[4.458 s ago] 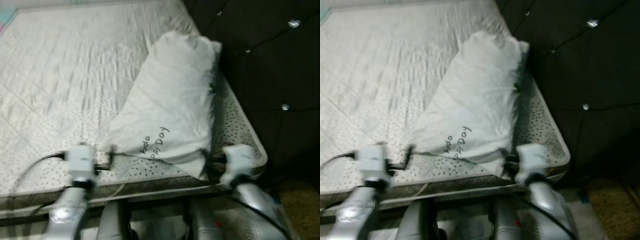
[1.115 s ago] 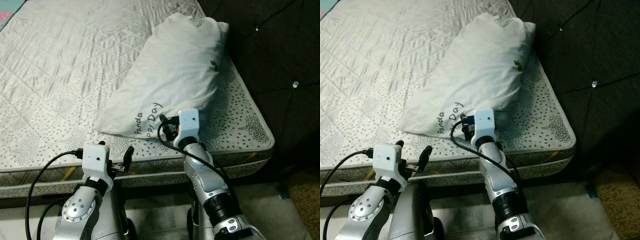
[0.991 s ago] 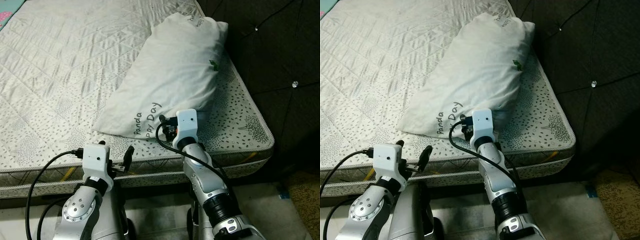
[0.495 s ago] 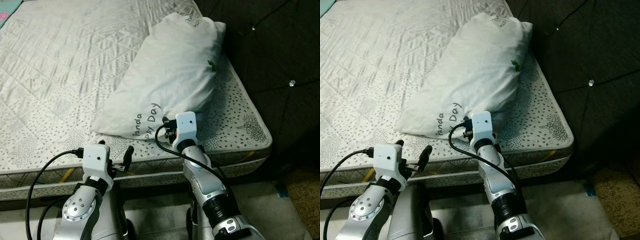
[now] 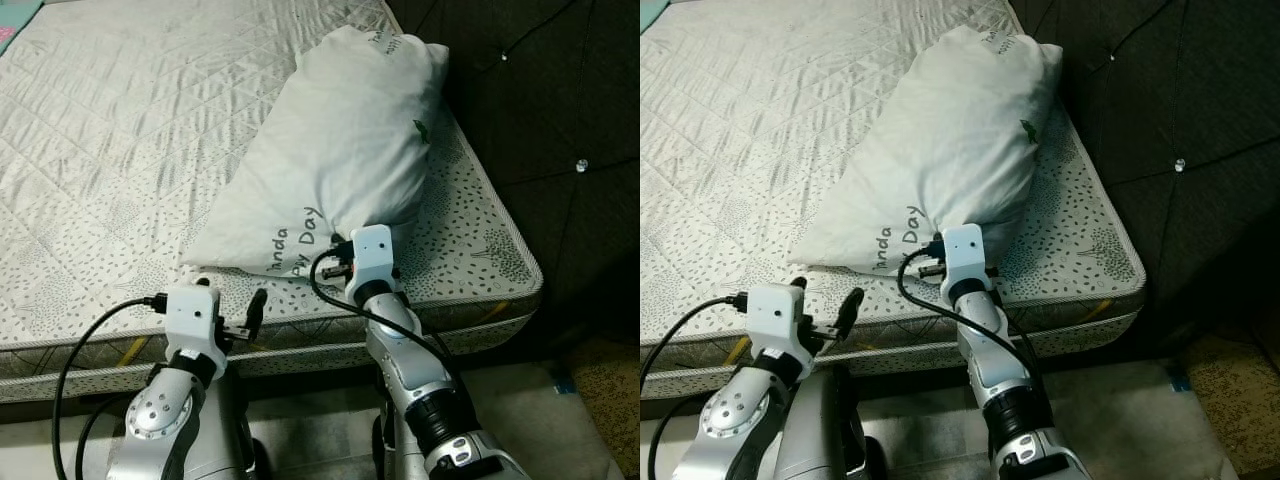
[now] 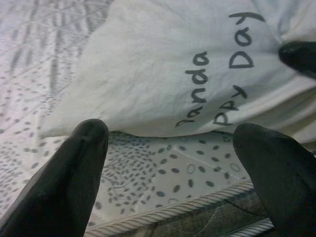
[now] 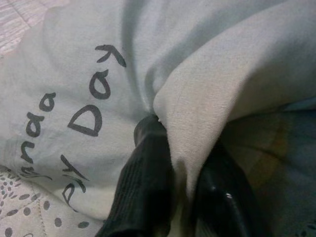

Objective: Clean up the room

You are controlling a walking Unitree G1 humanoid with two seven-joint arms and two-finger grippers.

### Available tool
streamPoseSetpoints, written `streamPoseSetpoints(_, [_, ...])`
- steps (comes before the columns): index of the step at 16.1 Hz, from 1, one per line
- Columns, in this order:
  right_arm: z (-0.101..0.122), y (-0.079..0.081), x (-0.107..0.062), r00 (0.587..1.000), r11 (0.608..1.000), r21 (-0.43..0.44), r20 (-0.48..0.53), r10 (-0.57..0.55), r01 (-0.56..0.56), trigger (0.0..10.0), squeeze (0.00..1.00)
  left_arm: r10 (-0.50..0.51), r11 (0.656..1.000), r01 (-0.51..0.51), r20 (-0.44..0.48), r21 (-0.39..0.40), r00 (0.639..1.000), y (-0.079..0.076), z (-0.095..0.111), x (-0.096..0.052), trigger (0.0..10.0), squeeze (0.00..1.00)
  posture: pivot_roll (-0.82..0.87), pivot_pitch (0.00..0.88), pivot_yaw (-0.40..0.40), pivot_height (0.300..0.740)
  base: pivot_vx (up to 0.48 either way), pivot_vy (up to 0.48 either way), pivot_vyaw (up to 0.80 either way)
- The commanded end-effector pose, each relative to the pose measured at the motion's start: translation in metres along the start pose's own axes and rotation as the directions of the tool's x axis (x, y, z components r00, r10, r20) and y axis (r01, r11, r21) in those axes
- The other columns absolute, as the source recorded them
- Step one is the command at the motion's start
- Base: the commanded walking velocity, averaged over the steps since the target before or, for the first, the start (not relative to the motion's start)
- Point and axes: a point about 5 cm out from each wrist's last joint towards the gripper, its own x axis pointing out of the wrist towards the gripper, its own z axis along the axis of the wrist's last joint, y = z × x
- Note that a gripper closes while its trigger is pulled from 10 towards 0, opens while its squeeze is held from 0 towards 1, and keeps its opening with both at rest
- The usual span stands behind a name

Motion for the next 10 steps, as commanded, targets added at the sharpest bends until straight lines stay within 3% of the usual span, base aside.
streamPoseSetpoints(1, [0.003,0.015,0.004,0.998,0.998,0.006,-0.001,0.058,-0.058,0.0,0.00,-0.007,1.000,0.007,-0.014,-0.003,1.000,0.001,-0.004,-0.001,10.0,0.00,-0.04,0.188,0.058,0.525,0.000,0.000,0.00])
streamPoseSetpoints(3, [0.003,0.012,0.004,0.999,0.999,-0.004,0.004,0.051,-0.051,0.0,0.00,-0.062,0.998,0.062,-0.019,-0.014,0.998,-0.004,-0.004,-0.002,10.0,0.00,-0.03,0.141,0.057,0.525,0.000,0.000,0.00])
streamPoseSetpoints(7, [0.006,0.009,0.009,1.000,1.000,0.010,0.015,0.015,-0.015,0.0,0.00,-0.067,0.998,0.067,-0.020,-0.021,0.998,-0.006,-0.005,-0.001,10.0,0.00,-0.03,0.138,0.059,0.525,0.000,0.000,0.00])
streamPoseSetpoints(10, [0.016,-0.006,0.018,0.999,1.000,-0.025,0.039,-0.007,0.008,0.0,0.00,-0.083,0.996,0.083,-0.021,-0.015,0.996,-0.011,-0.007,-0.003,10.0,0.00,-0.03,0.140,0.053,0.525,0.000,0.000,0.00])
